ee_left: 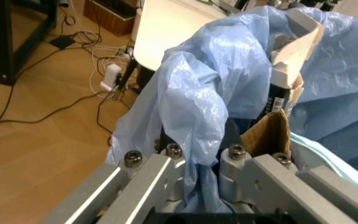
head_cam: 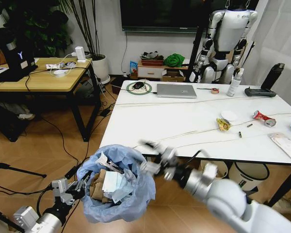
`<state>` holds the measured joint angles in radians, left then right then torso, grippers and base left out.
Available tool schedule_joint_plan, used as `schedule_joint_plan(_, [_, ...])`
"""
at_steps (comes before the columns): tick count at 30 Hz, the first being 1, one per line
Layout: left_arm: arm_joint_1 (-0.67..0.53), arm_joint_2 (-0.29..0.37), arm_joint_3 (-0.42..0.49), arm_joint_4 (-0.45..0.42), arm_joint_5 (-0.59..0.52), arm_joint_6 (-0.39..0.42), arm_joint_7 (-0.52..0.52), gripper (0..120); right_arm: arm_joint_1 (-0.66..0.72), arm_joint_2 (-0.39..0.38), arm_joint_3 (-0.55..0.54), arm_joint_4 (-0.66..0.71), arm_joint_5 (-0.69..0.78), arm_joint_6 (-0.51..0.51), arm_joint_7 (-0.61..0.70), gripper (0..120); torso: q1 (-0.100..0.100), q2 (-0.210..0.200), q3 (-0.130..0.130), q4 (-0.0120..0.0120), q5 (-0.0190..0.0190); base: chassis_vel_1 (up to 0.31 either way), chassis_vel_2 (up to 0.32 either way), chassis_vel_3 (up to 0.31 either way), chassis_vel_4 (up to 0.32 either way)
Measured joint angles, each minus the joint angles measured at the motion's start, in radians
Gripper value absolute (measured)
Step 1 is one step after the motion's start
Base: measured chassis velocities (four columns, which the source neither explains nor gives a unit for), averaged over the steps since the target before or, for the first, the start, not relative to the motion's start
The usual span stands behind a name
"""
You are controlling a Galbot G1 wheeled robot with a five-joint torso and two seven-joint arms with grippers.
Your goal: Pick up the trash bin and place the trash from the table into it.
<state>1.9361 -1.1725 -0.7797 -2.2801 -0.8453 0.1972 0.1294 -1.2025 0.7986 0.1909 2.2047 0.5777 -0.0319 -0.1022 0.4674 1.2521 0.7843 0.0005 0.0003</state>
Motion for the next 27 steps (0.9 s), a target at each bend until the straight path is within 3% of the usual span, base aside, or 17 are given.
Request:
schedule_joint_plan(5, [-0.012,0.006,0.014,0.017,0.004,0.0,0.003,1,-0.14,0.016,0.23,-0.039,-0.03,0.002,0.073,98,0.0,0.0,0.0,-0.0005,0.0,0.0,0.0,0.0,0.0])
schedule_joint_plan(9, [-0.018,0.008,0.026,0.056,0.034,-0.011,0.02,1,-0.296,0.084,0.476,-0.109,-0.011,0.037,0.016,100,0.0,0.0,0.0,-0.0005,0.0,0.0,0.0,0.0,0.0])
schedule_joint_plan(17, [-0.04,0.013,0.037,0.085,0.051,-0.017,0.033,1,-0.408,0.215,0.612,-0.159,-0.037,0.077,-0.033,100,0.0,0.0,0.0,-0.0005,-0.0003,0.0,0.0,0.0,0.0])
schedule_joint_plan(21, [-0.063,0.016,0.045,0.131,0.072,-0.024,0.042,1,-0.454,0.372,0.641,-0.192,-0.081,0.099,-0.062,100,0.0,0.0,0.0,-0.0007,-0.0004,0.0,0.0,0.0,0.0])
schedule_joint_plan(22, [-0.063,0.016,0.045,0.131,0.072,-0.024,0.042,1,-0.454,0.372,0.641,-0.192,-0.081,0.099,-0.062,100,0.0,0.0,0.0,-0.0007,-0.0004,0.0,0.0,0.0,0.0])
schedule_joint_plan(24, [-0.075,0.015,0.058,0.153,0.077,-0.027,0.046,1,-0.448,0.478,0.65,-0.237,-0.111,0.127,-0.085,100,0.0,0.0,0.0,-0.0006,-0.0002,0.0,0.0,0.0,0.0])
schedule_joint_plan(27, [-0.09,0.016,0.08,0.176,0.077,-0.027,0.047,1,-0.441,0.553,0.67,-0.271,-0.142,0.159,-0.117,100,0.0,0.0,0.0,-0.0003,-0.0005,0.0,0.0,0.0,0.0])
